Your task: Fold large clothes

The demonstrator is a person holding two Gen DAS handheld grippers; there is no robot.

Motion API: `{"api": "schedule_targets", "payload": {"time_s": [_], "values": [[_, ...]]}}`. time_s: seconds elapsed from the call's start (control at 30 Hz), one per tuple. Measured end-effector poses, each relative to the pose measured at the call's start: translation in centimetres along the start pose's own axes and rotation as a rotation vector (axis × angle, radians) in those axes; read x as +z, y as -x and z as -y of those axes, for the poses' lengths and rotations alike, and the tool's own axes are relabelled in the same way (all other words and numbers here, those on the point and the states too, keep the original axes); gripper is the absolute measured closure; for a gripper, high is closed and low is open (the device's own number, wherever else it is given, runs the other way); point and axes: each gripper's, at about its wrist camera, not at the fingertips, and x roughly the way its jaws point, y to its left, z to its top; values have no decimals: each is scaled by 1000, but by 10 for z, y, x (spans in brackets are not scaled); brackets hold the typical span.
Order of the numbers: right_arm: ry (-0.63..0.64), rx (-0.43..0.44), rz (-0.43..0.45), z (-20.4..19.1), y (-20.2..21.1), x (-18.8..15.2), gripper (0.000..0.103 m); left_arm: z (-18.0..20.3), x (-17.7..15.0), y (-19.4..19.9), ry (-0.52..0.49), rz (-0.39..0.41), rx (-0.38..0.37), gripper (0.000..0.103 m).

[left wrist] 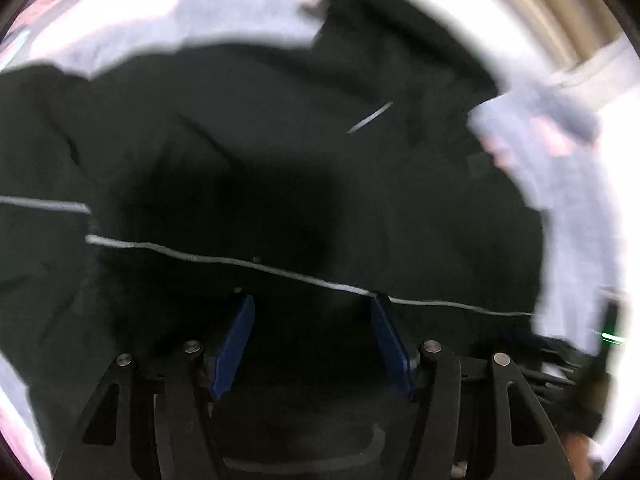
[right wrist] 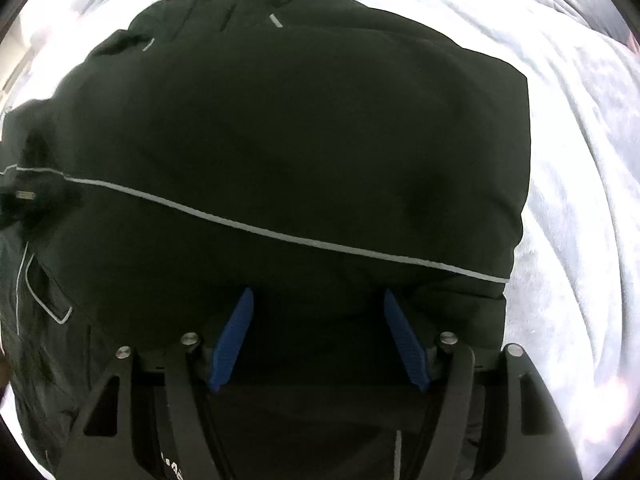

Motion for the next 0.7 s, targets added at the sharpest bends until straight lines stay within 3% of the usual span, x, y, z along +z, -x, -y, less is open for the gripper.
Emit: {"api": "schedule_targets", "payload": {"time_s": [0.1, 0.2, 0.4, 0.5, 0.7], "values": [[-32, 29, -5, 4, 16, -3, 32, 19, 2, -6, -53, 8, 90, 41], [-68, 83, 19, 6, 47, -22, 32, 22, -5, 19, -54, 22, 68, 41], [-143, 127, 62, -7, 110, -74, 32, 11, -49, 128, -72, 206, 129, 41], [-179, 144, 98, -15, 138, -95, 32, -6, -65, 168, -61, 259, 139, 40], [-193, 160, 132, -60, 160, -111, 32, -96, -83, 229, 28, 292, 156, 40]]}}
